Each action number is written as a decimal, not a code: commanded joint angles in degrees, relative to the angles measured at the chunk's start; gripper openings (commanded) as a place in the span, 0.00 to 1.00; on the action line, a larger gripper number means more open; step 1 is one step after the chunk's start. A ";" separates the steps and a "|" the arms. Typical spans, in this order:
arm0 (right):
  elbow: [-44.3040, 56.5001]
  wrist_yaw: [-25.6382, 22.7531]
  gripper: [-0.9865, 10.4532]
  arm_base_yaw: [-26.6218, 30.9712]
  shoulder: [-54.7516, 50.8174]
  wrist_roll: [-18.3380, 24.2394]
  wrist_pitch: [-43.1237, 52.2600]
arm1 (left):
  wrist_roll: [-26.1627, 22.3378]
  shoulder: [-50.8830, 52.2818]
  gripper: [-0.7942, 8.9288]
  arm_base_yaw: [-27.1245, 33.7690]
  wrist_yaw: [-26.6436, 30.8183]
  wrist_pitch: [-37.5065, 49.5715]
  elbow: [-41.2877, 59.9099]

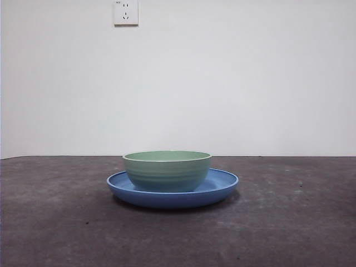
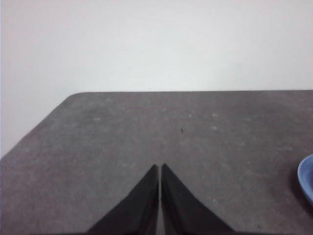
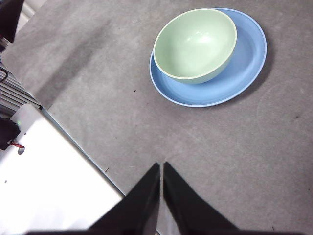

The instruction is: Place the green bowl on the blue plate

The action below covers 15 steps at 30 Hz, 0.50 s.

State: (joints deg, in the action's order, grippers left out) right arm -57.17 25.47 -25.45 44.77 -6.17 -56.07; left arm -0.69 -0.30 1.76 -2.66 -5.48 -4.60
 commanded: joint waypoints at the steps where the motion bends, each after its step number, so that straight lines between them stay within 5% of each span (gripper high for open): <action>1: -1.05 0.00 0.09 -0.37 0.42 0.63 0.55 | 0.35 0.13 0.09 0.15 0.37 0.35 1.49; 15: -1.05 0.00 0.09 -0.37 0.42 0.66 0.55 | 0.68 0.13 0.09 0.15 0.33 -5.29 3.93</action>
State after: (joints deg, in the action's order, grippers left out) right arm -57.17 25.47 -25.45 44.77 -6.17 -56.07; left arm -0.49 -0.30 1.76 -2.46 -10.31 -1.87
